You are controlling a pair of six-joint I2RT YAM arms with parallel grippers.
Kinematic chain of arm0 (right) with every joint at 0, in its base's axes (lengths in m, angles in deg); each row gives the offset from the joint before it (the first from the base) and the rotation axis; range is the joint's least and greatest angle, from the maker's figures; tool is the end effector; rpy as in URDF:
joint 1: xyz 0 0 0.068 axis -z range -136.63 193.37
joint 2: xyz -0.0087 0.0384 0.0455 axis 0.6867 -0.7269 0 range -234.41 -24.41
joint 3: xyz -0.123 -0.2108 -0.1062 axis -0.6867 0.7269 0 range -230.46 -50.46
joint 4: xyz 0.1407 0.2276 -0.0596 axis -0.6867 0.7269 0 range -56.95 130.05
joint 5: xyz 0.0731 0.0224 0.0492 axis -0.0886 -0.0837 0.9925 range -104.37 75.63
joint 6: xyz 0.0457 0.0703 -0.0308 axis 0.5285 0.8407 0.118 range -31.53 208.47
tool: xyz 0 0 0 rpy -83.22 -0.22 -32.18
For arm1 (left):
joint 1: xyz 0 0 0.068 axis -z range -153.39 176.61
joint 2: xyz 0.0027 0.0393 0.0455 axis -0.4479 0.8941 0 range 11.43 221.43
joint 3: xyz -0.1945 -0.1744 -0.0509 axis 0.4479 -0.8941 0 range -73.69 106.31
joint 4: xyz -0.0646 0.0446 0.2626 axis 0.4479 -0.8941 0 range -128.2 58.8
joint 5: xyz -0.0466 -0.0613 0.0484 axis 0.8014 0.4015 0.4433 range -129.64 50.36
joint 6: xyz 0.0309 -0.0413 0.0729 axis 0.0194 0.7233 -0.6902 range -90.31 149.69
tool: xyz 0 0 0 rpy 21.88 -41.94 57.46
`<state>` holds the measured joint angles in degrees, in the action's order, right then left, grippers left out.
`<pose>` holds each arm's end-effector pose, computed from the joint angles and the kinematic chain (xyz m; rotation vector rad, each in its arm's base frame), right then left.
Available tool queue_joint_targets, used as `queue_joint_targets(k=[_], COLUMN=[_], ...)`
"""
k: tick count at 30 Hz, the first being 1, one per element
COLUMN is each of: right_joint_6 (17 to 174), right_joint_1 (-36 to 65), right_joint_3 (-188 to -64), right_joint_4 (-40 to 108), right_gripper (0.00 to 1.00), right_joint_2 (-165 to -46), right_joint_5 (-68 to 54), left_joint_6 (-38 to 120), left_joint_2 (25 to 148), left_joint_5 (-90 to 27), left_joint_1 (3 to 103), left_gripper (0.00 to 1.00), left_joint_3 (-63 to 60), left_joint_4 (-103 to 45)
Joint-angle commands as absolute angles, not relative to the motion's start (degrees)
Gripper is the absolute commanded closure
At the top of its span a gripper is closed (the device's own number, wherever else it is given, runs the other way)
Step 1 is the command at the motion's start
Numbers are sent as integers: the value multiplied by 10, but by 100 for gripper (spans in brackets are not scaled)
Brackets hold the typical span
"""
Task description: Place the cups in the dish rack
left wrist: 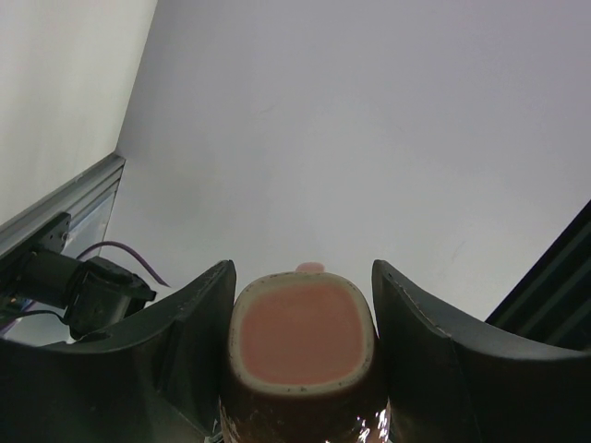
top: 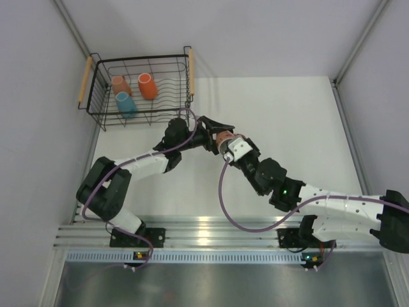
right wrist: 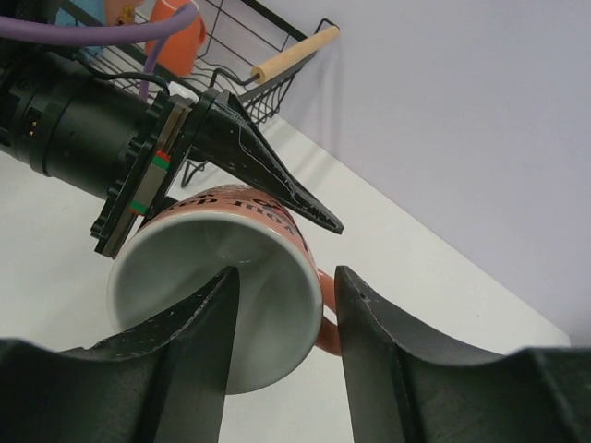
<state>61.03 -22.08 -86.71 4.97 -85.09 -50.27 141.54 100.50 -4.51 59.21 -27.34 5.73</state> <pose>0.1640 0.2467 0.2943 -0.6992 1.3491 0.0585 0.2996 -0.2459 0.2253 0.9169 -2.0931 2.1027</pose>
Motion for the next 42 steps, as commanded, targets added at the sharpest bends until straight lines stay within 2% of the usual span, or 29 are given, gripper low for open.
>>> queue_joint_targets(k=[1,13,21,31,38,42], right_joint_6=[631,641,652,663,665,668], right_joint_1=[-217,-217,-217,-216,-215,-214], right_joint_3=[-855,-836,-805,-764,-750,-745], right_joint_4=[33,68,105,119,119,120], right_gripper=[53,51,49,48,47,47], right_joint_2=[-847,-743,-670,-611,-587,-572], right_joint_5=[-515,-529,-564,-607,-630,-631], left_joint_6=[1502,1433,1274,1094,917,807], left_joint_2=[1011,1088,1105,1075,1005,917], left_joint_5=[-58,-53,-55,-118,-256,-447], left_joint_1=[589,569,554,527,482,447], left_gripper=[100,100,100,100,100,100], left_joint_3=[-272,-208,-114,-34,15,15], left_joint_4=[187,176,41,-166,-309,-359])
